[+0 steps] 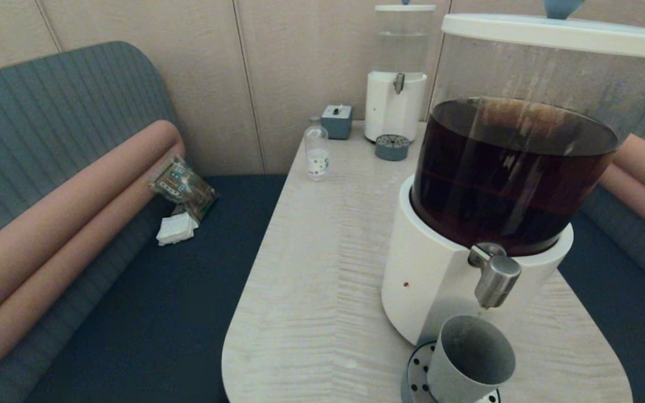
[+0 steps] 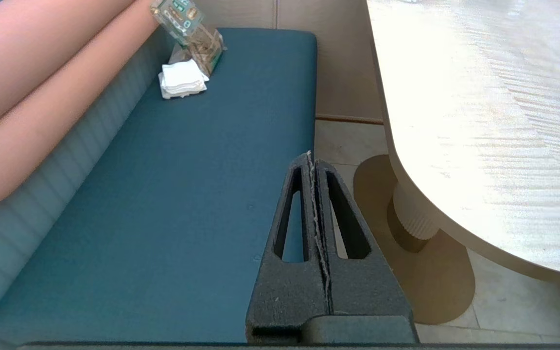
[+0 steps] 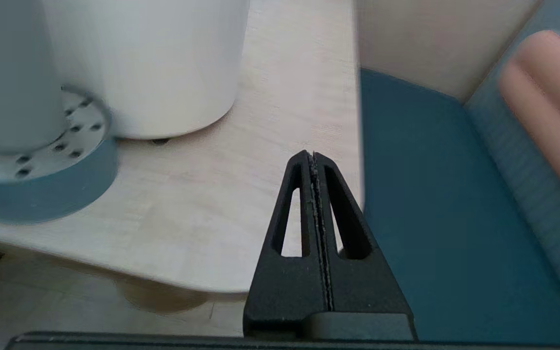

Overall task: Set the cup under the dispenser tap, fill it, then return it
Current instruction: Turn off the faucet

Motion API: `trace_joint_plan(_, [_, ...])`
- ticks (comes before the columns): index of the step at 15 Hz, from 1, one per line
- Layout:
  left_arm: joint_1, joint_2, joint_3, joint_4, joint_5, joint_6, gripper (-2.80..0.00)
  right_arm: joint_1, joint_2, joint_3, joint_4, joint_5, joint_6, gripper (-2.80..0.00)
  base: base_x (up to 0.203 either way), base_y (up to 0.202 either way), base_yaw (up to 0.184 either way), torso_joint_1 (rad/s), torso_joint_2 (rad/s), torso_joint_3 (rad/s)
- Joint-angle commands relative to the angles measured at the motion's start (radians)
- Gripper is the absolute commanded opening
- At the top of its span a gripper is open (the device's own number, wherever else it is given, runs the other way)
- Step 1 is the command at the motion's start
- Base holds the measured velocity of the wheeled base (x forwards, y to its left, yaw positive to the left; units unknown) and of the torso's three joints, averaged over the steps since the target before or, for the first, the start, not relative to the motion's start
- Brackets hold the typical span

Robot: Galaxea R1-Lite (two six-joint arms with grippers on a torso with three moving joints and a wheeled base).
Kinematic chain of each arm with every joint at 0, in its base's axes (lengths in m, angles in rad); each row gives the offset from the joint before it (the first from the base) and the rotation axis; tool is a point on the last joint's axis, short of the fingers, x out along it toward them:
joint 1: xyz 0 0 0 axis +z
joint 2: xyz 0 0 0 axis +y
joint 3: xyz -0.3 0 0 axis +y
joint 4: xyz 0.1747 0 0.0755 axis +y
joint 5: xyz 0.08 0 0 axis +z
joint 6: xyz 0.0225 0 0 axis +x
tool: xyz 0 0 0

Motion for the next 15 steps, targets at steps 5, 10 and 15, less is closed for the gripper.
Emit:
trace_joint_plan(5, [0.000,0.002,0.000,0.001,0.002,0.000,-2.80,0.000,-0.005,0.010,0.057,0.018,0.048,-2.80,0.000,0.000,0.000,0.000,0.00,0.000])
trace_joint_plan(10, [0.000,0.002,0.001,0.000,-0.001,-0.001,-2.80,0.000,-0.008,0.011,0.057,0.018,0.048,-2.80,0.000,0.000,0.000,0.000,0.00,0.000])
trace_joint_plan(15, [0.000,0.002,0.000,-0.001,-0.001,-0.001,-2.80,0.000,-0.007,0.009,0.057,0.018,0.061,-2.80,0.000,0.000,0.000,0.000,0.00,0.000])
